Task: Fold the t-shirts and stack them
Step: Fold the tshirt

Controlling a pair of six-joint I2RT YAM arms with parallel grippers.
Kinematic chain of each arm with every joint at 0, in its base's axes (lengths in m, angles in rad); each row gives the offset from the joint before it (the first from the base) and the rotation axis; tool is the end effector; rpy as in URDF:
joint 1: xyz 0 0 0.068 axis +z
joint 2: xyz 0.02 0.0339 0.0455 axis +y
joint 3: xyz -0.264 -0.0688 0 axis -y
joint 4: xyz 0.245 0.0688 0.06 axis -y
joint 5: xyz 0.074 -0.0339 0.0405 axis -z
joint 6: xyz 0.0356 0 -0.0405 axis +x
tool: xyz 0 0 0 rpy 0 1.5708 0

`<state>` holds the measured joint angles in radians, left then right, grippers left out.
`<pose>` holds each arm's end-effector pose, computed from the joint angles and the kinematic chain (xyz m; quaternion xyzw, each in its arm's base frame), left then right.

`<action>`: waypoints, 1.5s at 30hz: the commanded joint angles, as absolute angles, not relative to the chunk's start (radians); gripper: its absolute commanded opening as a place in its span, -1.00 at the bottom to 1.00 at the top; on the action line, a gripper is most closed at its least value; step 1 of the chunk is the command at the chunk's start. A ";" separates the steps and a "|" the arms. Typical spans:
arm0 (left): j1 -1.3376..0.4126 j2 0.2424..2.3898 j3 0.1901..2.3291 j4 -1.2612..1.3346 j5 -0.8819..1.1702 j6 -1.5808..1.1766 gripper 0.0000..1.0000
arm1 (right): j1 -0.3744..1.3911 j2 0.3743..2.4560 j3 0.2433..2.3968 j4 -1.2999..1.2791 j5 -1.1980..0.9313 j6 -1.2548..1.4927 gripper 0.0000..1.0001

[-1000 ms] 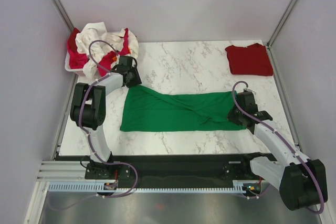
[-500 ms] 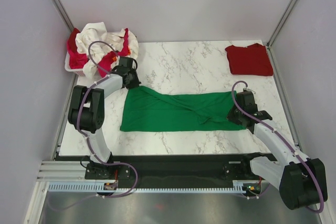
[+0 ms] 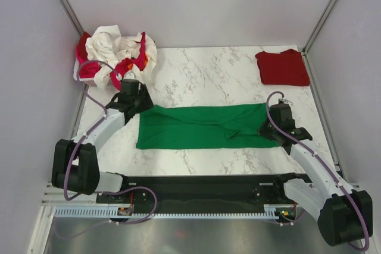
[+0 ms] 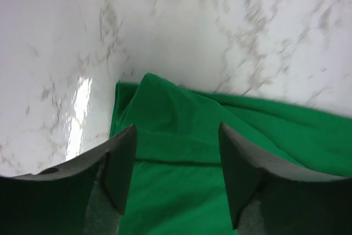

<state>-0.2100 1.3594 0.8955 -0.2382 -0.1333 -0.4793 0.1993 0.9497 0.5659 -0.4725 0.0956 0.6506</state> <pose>0.2885 -0.0567 0.2451 -0.1493 0.8932 -0.0850 0.4156 0.1847 0.0338 0.2094 0.2257 0.9083 0.1032 0.3367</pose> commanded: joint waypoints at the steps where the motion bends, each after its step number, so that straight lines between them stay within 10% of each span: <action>1: -0.210 1.385 0.776 -0.262 -0.150 -0.537 0.42 | 0.199 0.910 0.572 -0.503 0.146 0.676 -1.00; 16: -0.210 1.374 0.779 -0.226 -0.176 -0.580 0.76 | 0.199 0.888 0.575 -0.523 0.182 0.669 -1.00; 40: -0.210 1.687 0.986 -0.169 -0.186 -0.528 -0.07 | 0.199 0.969 0.603 -0.489 0.192 0.618 -1.00; 45: -0.210 1.672 0.953 -0.149 -0.179 -0.517 -0.84 | 0.199 1.008 0.604 -0.468 0.186 0.618 -1.00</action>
<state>-0.2100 1.7031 0.9638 -0.1986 -0.1776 -0.5350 0.1993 0.9886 0.5659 -0.5053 0.1608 0.6308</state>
